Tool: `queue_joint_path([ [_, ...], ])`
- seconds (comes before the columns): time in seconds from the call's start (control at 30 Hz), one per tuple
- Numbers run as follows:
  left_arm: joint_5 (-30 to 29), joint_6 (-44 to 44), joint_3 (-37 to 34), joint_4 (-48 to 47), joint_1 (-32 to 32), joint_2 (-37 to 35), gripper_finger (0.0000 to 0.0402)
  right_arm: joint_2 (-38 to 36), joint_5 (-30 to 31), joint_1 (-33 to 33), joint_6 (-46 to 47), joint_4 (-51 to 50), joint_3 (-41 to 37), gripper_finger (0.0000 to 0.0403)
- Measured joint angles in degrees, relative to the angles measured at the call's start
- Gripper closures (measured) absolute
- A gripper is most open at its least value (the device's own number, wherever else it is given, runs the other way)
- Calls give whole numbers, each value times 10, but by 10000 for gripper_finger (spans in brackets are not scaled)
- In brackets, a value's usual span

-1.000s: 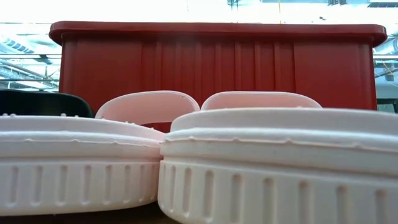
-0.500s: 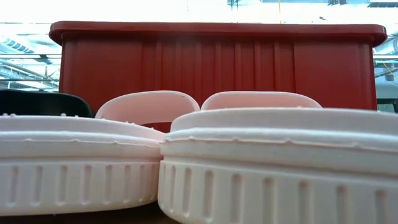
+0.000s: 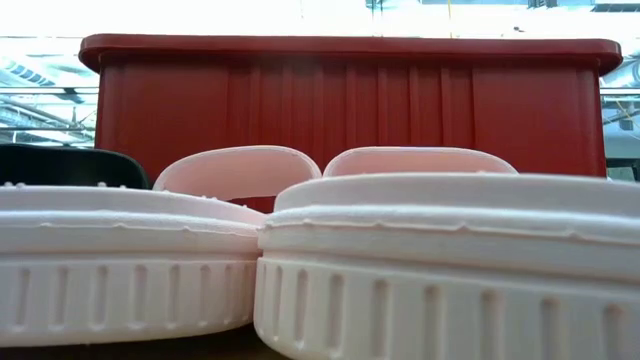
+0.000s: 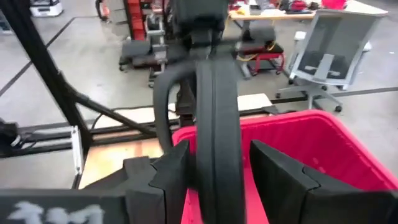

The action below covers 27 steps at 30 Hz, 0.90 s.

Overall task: Pick and place slides into bin
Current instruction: Put the black slide into the red container

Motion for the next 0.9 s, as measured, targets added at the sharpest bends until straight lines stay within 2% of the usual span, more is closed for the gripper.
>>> queue_joint_path([
  [0.33,1,15,0,-15,-11,23,334,12,-41,-6,26,-16,0,248],
  [0.7,1,16,0,-17,-10,23,334,12,-44,-6,45,-31,0,250],
  [0.9,1,13,0,-17,-10,23,334,12,-45,-6,51,-31,0,299],
])
